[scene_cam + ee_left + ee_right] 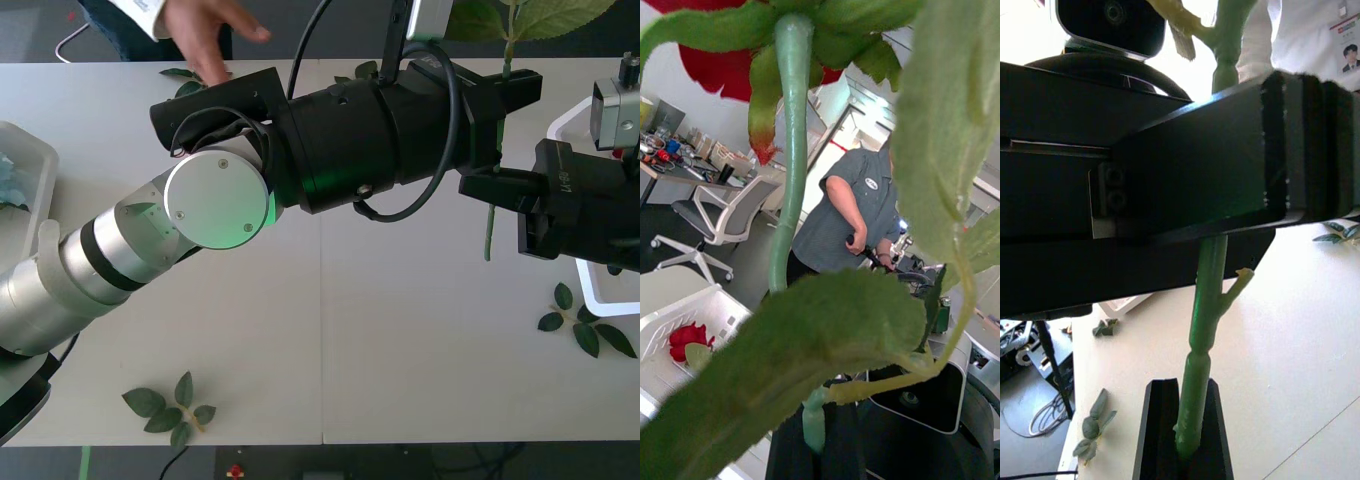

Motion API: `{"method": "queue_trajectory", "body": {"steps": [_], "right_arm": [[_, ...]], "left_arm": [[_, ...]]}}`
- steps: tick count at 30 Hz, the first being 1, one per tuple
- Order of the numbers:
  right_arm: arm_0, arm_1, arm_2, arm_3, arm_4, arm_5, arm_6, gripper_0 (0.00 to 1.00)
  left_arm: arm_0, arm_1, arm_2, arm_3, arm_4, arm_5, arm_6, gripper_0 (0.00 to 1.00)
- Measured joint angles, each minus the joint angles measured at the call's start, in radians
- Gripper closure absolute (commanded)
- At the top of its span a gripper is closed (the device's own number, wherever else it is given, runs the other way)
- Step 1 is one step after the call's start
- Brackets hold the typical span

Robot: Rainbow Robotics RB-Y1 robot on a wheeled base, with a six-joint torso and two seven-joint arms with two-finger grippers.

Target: Place the red flowers into the right box and the blue flowers into the left box. If a person shows an open palm, hand one flower to the person first, then continue sorting.

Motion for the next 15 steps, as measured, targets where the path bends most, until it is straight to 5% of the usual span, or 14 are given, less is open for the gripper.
{"method": "queue_trajectory", "body": {"steps": [8,11,13,15], "right_arm": [[0.000,0.000,0.000,0.000,-0.003,0.000,0.000,1.00],[0.000,0.000,0.000,0.000,-0.005,0.000,0.000,1.00],[0.000,0.000,0.000,0.000,-0.006,0.000,0.000,1.00],[0.000,0.000,0.000,0.000,-0.006,0.000,0.000,1.00]], "left_arm": [[-0.002,0.000,0.000,0.000,0.000,0.000,0.000,0.94],[-0.002,0.000,0.000,0.000,0.000,0.000,0.000,0.19],[-0.002,0.000,0.000,0.000,0.000,0.000,0.000,0.00],[-0.002,0.000,0.000,0.000,0.000,0.000,0.000,0.00]]}}
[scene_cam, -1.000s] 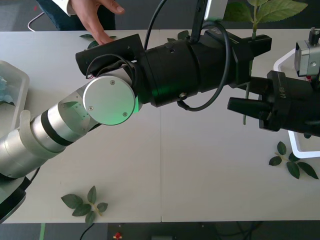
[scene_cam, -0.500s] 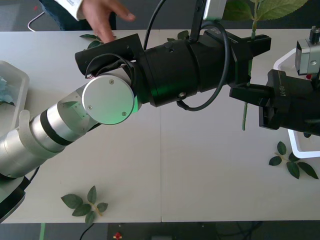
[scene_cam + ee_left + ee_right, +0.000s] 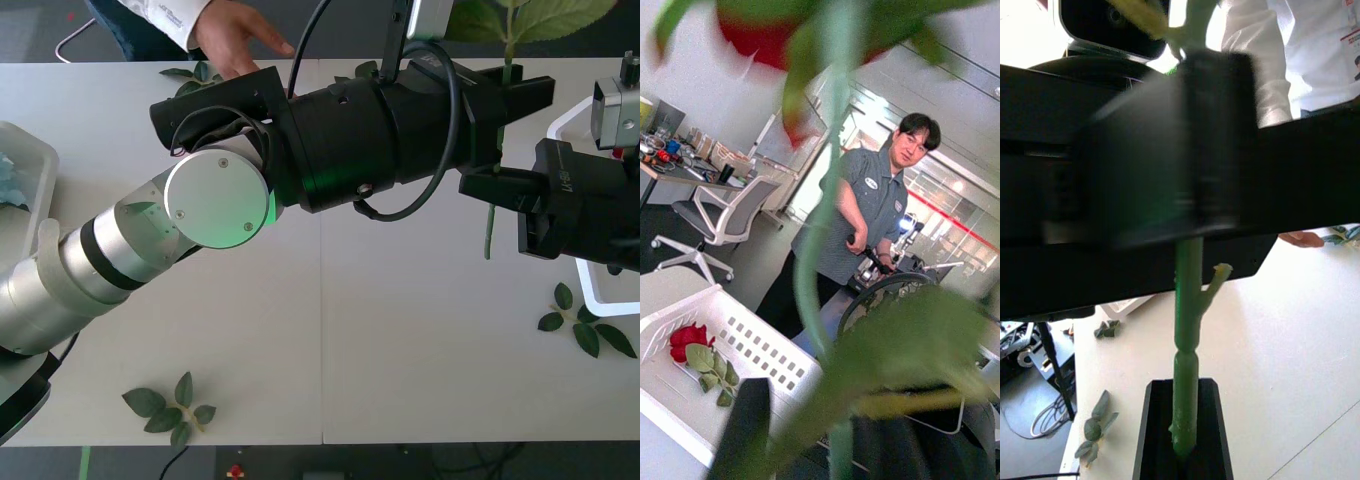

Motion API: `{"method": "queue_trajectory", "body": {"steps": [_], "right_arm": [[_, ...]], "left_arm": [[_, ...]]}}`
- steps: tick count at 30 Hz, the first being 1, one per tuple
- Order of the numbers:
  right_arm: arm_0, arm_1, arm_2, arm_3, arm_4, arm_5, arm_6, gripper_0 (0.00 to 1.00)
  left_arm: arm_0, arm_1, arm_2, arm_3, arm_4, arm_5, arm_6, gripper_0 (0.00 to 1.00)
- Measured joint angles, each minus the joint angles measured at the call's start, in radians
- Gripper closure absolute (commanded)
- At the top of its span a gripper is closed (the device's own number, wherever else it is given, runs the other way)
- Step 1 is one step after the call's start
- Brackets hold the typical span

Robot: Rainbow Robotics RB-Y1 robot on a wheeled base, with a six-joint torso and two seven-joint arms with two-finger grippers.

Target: Place the red flowers into the right box and the blue flowers into the left box. If a person shows an open palm, hand one flower to the person first, then continue sorting.

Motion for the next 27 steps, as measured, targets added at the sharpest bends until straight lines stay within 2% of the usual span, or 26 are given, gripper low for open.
{"method": "queue_trajectory", "body": {"steps": [27], "right_arm": [[-0.002,0.000,0.000,-0.001,-0.014,0.000,0.000,1.00]], "left_arm": [[0.000,0.000,0.000,0.000,0.000,0.000,0.000,0.00]]}}
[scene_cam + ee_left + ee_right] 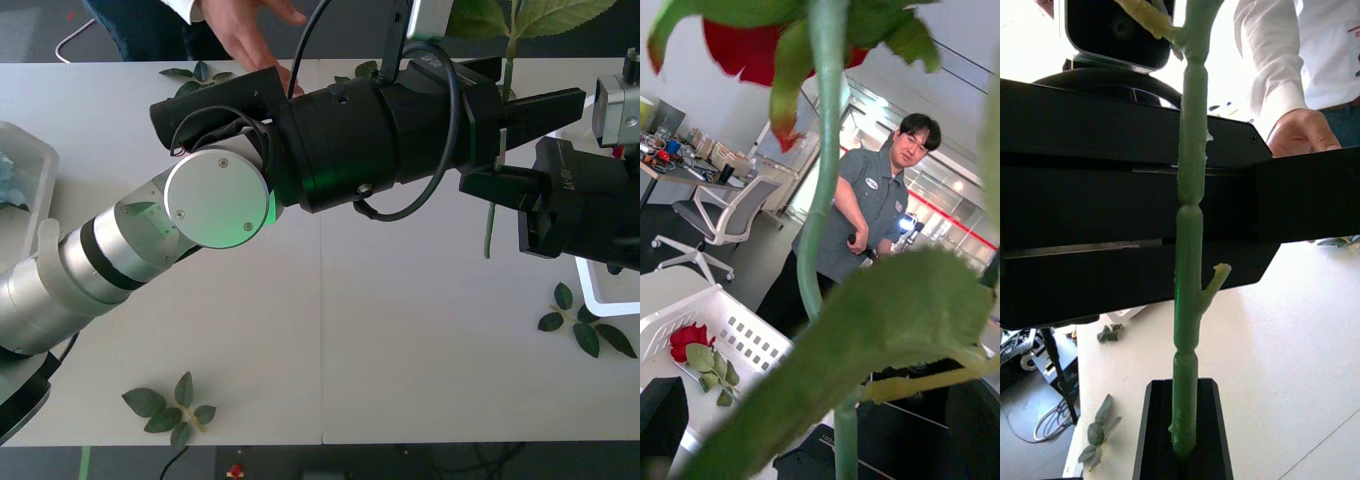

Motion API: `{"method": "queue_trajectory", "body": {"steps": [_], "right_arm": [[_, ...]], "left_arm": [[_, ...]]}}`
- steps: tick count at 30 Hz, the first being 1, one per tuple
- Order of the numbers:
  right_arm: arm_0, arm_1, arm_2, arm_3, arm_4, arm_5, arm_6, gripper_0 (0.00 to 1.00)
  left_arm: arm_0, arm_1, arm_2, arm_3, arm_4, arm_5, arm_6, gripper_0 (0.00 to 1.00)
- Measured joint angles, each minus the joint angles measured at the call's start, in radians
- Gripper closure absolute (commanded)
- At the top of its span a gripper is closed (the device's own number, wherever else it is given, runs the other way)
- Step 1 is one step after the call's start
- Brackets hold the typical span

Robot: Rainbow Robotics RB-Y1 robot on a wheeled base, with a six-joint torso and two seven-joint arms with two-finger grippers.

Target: Place the red flowers into the right box and the blue flowers into the left box. If a person shows an open palm, hand one flower to the person first, then continue sorting.

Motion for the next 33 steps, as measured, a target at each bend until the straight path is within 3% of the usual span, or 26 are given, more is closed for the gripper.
{"method": "queue_trajectory", "body": {"steps": [18,27,33], "right_arm": [[-0.002,0.000,-0.019,0.006,-0.054,-0.052,0.000,1.00],[-0.016,0.000,-0.098,0.128,-0.059,-0.065,0.000,1.00],[-0.093,0.004,-0.099,0.215,-0.034,-0.079,0.000,1.00]], "left_arm": [[0.000,0.000,0.000,0.000,0.000,0.000,0.000,0.00],[0.000,0.000,0.000,0.000,0.000,0.000,0.000,0.00],[0.000,0.000,0.000,0.000,0.000,0.000,0.000,0.00]]}}
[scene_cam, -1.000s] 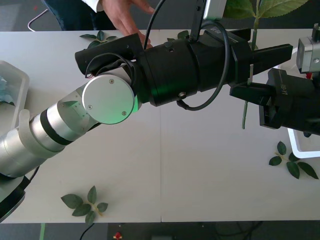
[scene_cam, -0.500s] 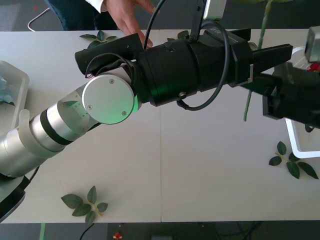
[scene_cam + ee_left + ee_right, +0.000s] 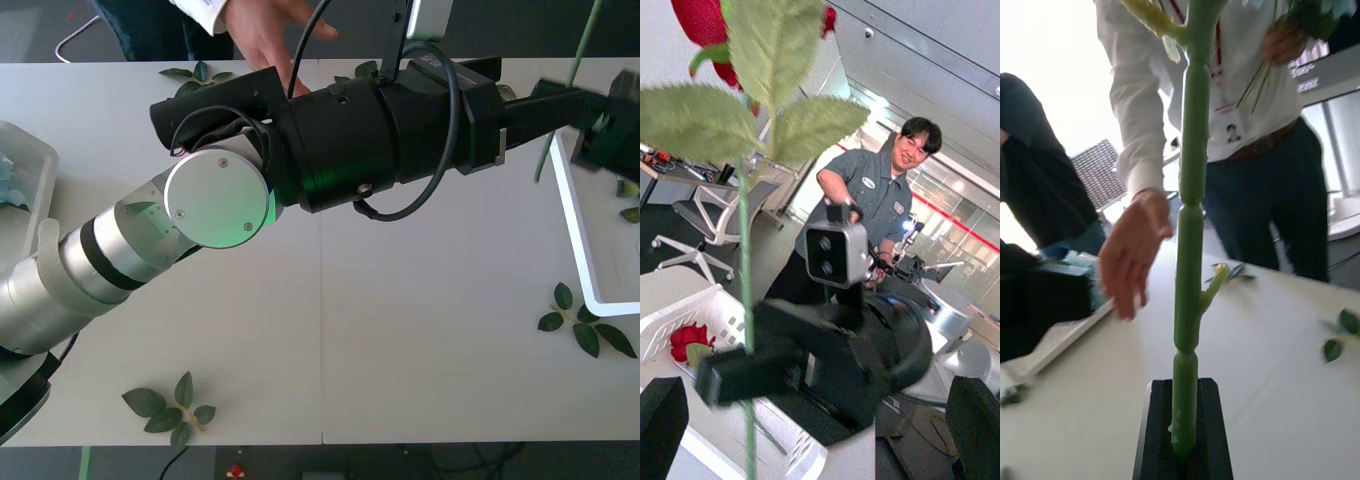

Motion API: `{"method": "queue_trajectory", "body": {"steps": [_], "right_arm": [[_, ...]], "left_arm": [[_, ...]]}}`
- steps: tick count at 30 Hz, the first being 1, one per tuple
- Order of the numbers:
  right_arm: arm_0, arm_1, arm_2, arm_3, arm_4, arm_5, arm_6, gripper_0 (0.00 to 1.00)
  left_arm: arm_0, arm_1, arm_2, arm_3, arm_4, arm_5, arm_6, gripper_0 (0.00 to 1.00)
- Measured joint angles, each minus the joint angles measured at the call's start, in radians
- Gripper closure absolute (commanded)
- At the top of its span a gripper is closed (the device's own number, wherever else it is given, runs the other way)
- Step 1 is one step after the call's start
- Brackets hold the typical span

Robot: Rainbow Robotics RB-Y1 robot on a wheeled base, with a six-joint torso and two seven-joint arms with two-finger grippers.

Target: Place the red flowers into the right box and the blue flowers into the left box. If a person shows an open palm, hand one flower to the person first, then continue sorting.

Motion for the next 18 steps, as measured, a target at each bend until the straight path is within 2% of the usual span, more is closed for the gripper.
{"method": "queue_trajectory", "body": {"steps": [9,18], "right_arm": [[-0.209,0.090,0.110,0.120,0.106,-0.095,0.000,1.00],[-0.377,0.208,0.235,0.216,0.256,-0.185,0.000,1.00]], "left_arm": [[0.000,0.000,0.000,0.000,0.000,0.000,0.000,0.00],[0.000,0.001,0.000,0.000,0.000,0.000,0.000,0.00]]}}
